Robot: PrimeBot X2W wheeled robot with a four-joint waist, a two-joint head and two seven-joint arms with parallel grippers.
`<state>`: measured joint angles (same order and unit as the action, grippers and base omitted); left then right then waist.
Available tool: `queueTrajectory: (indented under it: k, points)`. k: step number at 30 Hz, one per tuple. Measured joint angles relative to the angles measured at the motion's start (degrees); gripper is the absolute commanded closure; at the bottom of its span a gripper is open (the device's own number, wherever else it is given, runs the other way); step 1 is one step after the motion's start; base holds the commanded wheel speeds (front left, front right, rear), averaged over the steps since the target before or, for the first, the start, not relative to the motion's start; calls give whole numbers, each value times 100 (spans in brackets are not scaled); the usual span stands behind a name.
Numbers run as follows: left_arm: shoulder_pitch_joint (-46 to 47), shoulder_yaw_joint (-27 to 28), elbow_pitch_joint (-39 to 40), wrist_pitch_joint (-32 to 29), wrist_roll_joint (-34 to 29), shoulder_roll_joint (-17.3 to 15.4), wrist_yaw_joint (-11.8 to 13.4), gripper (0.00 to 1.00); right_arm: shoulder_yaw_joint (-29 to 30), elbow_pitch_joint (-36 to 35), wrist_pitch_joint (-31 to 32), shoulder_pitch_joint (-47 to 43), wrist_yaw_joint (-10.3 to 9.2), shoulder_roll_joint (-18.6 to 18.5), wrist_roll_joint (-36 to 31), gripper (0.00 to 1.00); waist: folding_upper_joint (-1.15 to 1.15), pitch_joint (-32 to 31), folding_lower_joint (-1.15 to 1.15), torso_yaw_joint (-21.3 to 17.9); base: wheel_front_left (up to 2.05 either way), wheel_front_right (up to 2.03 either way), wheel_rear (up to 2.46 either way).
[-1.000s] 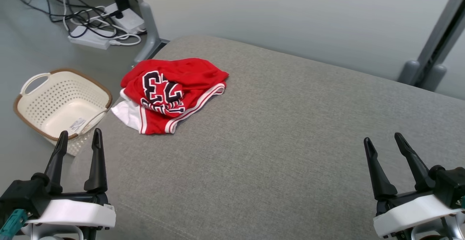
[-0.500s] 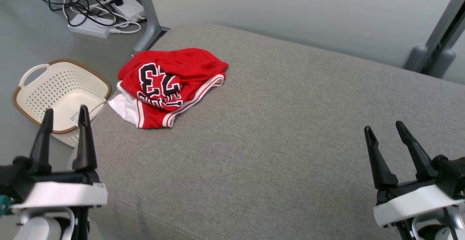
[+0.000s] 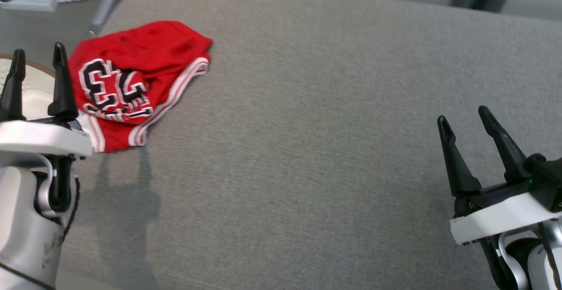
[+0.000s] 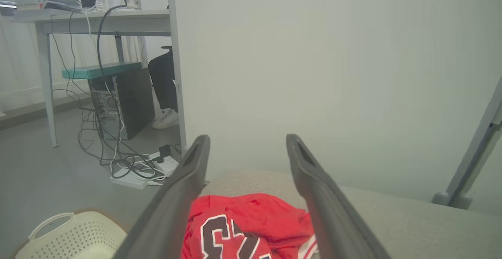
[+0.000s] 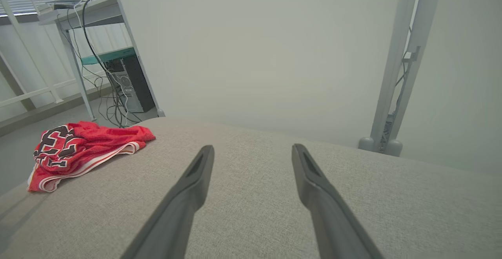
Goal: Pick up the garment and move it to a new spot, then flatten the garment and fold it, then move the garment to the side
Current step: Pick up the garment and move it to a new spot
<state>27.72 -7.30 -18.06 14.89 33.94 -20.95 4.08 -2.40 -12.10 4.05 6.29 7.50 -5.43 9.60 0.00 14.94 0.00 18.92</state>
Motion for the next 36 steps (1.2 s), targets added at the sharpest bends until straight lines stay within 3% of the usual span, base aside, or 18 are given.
queueTrajectory:
  k: [4, 9, 17, 19, 20, 29, 32, 36]
  points:
    - [670, 23, -1482, -1, 147, 9, -347, 0, -67, 11, -13, 179, 0, -16, -7, 0, 0, 354, 0, -291, 0, 0, 0]
    - [1235, 47, -3156, -287, 341, 13, -610, 0, -126, 36, -57, 343, 0, -26, -9, 0, 0, 755, 0, -628, 0, 0, 0]
    - [1734, 123, -4701, -667, 713, 197, -916, 0, -159, 114, -156, 461, 0, -64, -21, 0, 0, 1191, 0, -965, 0, 0, 0]
    - [1831, 107, -4877, -693, 737, 205, -983, 100, -187, 136, -157, 464, 0, -65, -42, 0, 0, 1208, 0, -983, 0, 0, 0]
    - [1866, 100, -4938, -649, 738, 196, -1011, 100, -202, 147, -157, 474, 0, -64, -52, 0, 0, 1200, 0, -984, 0, 0, 0]
    - [2018, 210, -4749, -14, 636, -133, -1078, 100, -220, 289, -256, 472, 0, -59, -31, 0, 0, 882, 0, -963, 0, 0, 0]
    - [1936, 467, -3855, -11, 301, -380, -871, 100, -215, 349, -310, 389, 0, -49, -4, 0, 0, 679, 0, -954, 0, 0, 0]
    - [1084, 1082, -2128, -2, -285, -322, -527, 100, -210, 464, -409, 253, 0, 4, 55, 0, 0, 290, 0, -952, 0, 0, 0]
